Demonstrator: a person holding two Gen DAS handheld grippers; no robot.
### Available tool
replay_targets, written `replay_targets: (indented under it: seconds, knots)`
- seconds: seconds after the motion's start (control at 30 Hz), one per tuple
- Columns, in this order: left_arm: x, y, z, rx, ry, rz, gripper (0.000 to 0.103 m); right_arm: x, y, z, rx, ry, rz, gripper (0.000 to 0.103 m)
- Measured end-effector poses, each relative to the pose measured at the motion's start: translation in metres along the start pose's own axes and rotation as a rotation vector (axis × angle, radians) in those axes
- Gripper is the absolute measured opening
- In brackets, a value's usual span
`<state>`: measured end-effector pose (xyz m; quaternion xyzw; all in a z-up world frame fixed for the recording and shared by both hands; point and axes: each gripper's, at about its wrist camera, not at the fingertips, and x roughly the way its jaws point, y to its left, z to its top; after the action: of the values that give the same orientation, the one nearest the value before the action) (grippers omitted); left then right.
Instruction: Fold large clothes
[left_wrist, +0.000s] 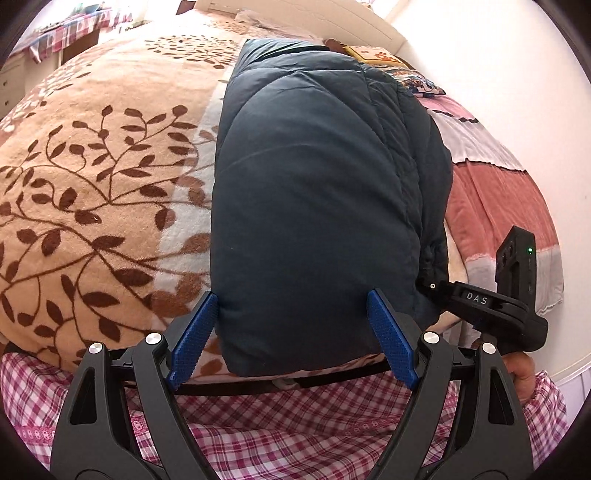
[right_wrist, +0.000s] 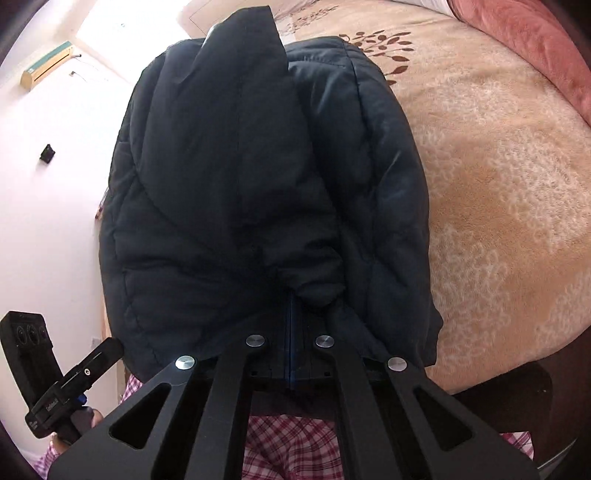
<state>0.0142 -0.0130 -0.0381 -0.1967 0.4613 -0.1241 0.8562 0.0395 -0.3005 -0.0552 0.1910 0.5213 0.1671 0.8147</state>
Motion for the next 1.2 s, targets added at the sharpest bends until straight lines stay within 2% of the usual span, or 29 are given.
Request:
replay_targets:
  seconds: [0.23,0.47,0.8,1.03,1.2]
  knots:
    - [0.004,-0.005,0.006,0.059,0.002,0.006,0.082,0.009,-0.011,0.0,0.037,-0.001,0.003,0.0]
    - [0.006,0.001,0.009,0.055,0.025,-0.04,0.084,0.002,0.014,0.0,0.0,0.016,-0.117,0.0]
    - [0.015,0.012,0.017,0.07,0.087,-0.118,0.089,0.013,0.046,0.01,-0.017,0.098,-0.276,0.0]
    - [0.02,0.013,0.019,0.09,0.118,-0.137,0.089,0.019,0.064,0.015,0.006,0.126,-0.325,0.0]
    - [0.02,0.018,0.021,0.07,0.133,-0.141,0.09,0.017,0.073,0.014,0.023,0.1,-0.322,0.0]
